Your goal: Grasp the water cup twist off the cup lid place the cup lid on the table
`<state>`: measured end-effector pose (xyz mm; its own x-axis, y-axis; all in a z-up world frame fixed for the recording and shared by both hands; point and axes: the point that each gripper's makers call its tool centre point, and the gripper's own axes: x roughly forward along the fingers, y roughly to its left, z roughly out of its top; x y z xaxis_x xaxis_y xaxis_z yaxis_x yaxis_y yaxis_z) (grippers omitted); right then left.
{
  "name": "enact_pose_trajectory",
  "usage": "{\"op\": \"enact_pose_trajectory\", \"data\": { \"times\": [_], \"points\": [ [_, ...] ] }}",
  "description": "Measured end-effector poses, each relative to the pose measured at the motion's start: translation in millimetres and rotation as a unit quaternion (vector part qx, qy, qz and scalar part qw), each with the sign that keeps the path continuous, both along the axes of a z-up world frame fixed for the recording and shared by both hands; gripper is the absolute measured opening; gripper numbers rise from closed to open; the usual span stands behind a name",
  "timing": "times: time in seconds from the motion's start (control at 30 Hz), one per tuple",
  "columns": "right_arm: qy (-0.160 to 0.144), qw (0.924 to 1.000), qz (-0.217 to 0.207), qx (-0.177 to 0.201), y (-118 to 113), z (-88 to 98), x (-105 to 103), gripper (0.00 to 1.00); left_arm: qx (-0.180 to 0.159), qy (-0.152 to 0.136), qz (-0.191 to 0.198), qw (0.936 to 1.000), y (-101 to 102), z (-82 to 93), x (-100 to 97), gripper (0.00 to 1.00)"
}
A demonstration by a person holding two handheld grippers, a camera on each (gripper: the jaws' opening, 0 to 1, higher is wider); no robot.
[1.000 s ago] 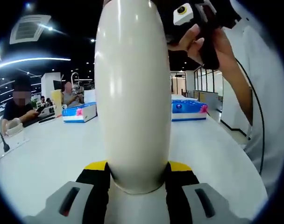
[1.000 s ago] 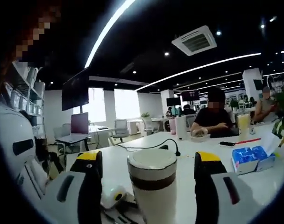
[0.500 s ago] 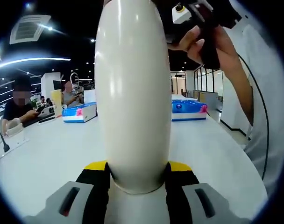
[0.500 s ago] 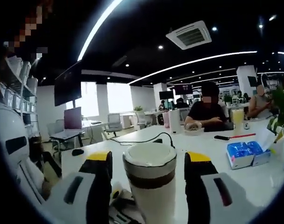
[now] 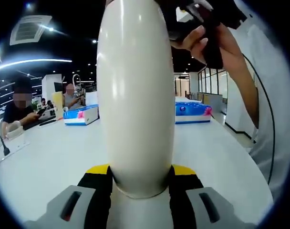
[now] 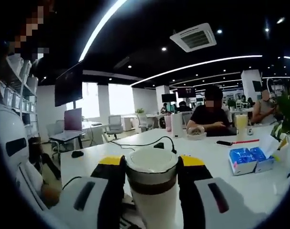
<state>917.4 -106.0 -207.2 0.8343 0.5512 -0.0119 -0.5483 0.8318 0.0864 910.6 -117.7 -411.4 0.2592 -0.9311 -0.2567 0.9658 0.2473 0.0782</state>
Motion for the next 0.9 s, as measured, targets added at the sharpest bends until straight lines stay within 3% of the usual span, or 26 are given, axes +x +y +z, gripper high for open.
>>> {"op": "enact_pose_trajectory", "data": {
  "times": [0.63, 0.9],
  "points": [
    [-0.007, 0.9995, -0.003, -0.029, 1.5, 0.3, -1.8, 0.45, 0.0, 0.0, 0.0, 1.0, -0.5, -0.1, -0.2, 0.48],
    [-0.016, 0.9995, -0.005, -0.025, -0.2, 4.2, -2.5, 0.45, 0.0, 0.0, -0.001, 1.0, -1.1, -0.5, -1.1, 0.48]
  ]
}}
